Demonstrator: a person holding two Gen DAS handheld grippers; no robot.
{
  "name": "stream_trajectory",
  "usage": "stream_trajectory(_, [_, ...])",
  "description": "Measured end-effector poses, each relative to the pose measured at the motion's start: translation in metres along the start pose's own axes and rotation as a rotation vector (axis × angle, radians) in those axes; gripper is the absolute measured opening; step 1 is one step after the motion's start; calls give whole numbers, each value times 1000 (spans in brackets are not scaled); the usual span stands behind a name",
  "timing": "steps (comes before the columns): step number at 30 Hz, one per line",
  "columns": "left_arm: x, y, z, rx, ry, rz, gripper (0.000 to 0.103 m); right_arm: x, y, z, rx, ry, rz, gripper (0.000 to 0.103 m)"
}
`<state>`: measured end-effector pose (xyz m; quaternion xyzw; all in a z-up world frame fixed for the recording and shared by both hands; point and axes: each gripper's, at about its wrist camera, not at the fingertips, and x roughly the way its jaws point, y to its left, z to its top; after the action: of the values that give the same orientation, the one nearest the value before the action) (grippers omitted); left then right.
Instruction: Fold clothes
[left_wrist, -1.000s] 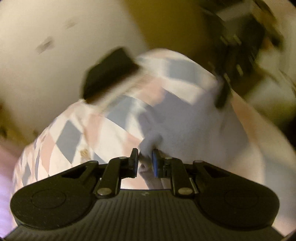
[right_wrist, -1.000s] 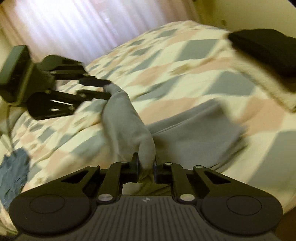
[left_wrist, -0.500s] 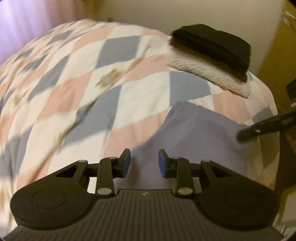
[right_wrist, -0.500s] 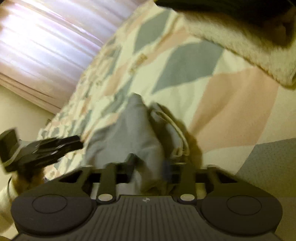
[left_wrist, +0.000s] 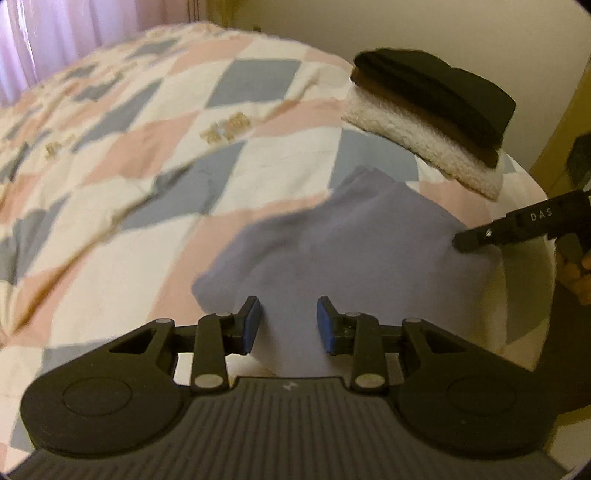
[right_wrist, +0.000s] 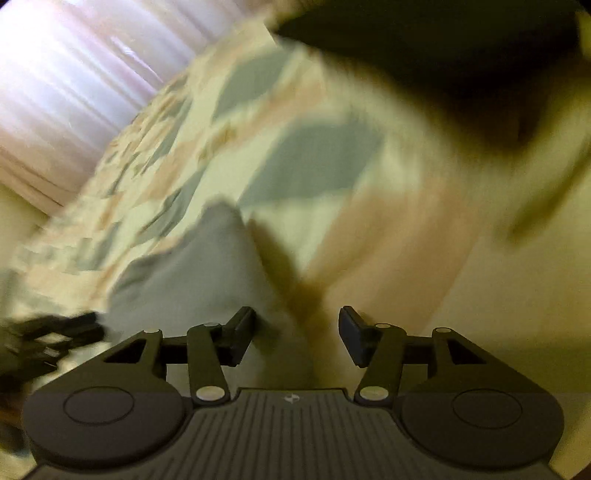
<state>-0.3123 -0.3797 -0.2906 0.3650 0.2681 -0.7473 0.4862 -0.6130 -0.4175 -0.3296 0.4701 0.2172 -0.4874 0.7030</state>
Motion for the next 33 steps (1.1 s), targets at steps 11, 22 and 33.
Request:
stream_trajectory(11, [68, 23, 19, 1, 15, 13, 21, 46, 43, 15, -192, -113, 53, 22])
stream_trajectory(22, [101, -19, 117, 207, 36, -369, 19, -3, 2, -12, -13, -95, 17, 42])
stream_trajectory(33, [161, -47, 140, 373, 278, -498, 8, -6, -19, -51, 114, -106, 88, 42])
